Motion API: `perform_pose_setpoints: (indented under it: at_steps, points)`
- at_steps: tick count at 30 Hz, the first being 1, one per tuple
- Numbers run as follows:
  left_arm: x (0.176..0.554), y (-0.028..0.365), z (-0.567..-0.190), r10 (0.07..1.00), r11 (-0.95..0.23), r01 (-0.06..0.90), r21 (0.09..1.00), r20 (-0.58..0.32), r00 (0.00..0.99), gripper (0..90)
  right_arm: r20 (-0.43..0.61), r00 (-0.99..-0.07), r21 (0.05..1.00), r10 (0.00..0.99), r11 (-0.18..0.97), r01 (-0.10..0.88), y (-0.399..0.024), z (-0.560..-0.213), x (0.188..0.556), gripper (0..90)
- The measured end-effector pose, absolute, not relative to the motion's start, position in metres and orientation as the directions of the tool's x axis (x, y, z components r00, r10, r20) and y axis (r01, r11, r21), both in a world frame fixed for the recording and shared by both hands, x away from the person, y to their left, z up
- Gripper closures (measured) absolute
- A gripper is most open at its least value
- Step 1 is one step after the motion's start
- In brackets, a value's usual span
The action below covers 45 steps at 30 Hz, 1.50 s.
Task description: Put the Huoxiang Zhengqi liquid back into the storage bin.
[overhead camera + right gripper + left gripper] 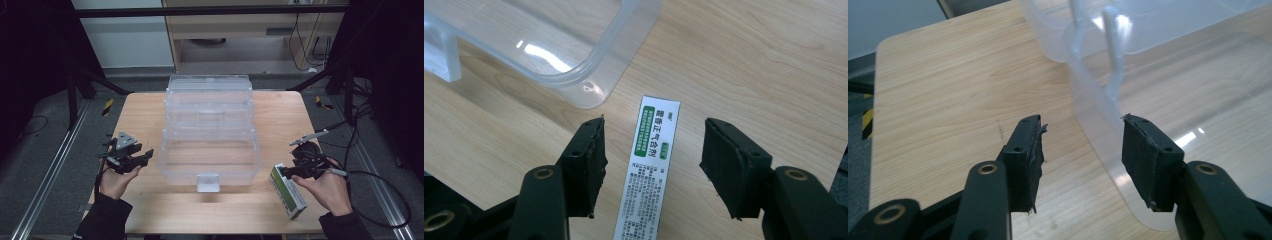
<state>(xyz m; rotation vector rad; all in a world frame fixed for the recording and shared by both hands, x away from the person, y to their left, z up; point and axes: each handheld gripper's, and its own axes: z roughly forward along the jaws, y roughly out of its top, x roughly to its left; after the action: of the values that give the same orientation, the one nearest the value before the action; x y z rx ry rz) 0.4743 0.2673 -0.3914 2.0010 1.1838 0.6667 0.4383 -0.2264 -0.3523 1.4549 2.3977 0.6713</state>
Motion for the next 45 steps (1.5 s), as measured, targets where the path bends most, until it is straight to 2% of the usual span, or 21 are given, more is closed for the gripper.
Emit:
perform_pose_setpoints:
  at_steps: [17,45]
  points:
    - [0.484,0.29,-0.405,0.924,-0.302,0.579,0.757,0.082,0.375,46.5,0.022,-0.483,0.413,0.876,0.432,0.802,-0.222,-0.365,0.437,48.2]
    - [0.486,0.291,-0.411,0.925,-0.307,0.595,0.743,0.084,0.372,44.8,0.023,-0.484,0.317,0.875,0.452,0.834,-0.225,-0.385,0.438,51.8]
